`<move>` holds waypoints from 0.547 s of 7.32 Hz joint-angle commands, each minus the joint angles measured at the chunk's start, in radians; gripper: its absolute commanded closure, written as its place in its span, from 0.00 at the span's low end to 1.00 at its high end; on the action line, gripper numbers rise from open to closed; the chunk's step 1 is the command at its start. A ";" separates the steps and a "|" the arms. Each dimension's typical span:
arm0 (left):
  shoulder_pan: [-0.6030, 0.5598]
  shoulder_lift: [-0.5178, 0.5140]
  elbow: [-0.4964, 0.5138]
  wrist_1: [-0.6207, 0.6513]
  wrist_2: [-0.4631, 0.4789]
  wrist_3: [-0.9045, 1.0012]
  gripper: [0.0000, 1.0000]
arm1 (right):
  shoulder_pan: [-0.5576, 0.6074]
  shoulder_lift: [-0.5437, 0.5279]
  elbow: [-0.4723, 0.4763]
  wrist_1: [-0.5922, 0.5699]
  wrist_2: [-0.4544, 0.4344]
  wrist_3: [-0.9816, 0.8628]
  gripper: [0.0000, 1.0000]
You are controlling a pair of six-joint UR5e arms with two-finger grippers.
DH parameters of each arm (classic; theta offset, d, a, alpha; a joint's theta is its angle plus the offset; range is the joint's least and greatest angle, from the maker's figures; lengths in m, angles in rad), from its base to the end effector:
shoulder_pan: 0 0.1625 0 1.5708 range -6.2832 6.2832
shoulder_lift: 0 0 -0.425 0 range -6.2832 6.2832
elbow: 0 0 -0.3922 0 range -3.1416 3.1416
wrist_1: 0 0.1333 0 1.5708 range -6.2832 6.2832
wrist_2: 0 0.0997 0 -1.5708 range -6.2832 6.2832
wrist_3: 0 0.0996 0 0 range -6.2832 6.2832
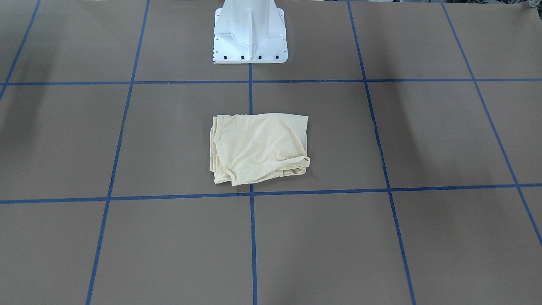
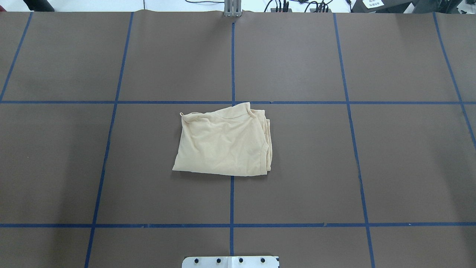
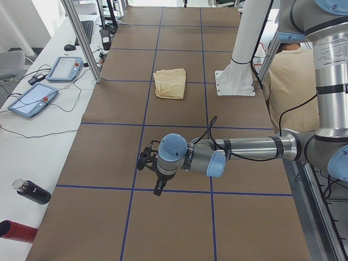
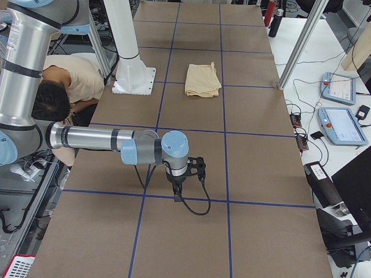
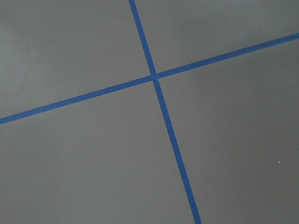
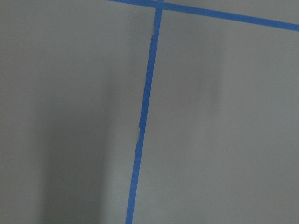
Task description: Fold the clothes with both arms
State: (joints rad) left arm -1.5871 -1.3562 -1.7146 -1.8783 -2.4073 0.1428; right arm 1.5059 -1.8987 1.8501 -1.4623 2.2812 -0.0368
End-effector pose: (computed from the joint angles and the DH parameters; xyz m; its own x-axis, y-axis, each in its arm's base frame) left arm -0.0661 -0.4123 0.6470 0.6682 0.2998 -0.6809 -0.0801 0.9389 0.3348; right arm 0.0449 -0.3626 0.6533 0.7511 -0.1247 0.6483 0.0924 0.9922 0.0838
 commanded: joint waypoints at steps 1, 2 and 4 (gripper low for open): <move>-0.002 0.012 0.012 -0.001 -0.001 0.005 0.00 | 0.002 -0.003 -0.005 0.007 -0.012 -0.003 0.00; -0.002 0.014 0.016 0.001 -0.003 0.000 0.00 | 0.004 -0.002 0.006 0.007 -0.009 -0.003 0.00; -0.001 0.015 0.016 0.001 -0.003 -0.002 0.00 | 0.004 0.000 0.008 0.008 -0.009 0.004 0.00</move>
State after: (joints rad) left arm -1.5888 -1.3412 -1.6991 -1.8778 -2.4097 0.1422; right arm 1.5090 -1.8999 1.8557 -1.4549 2.2719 -0.0374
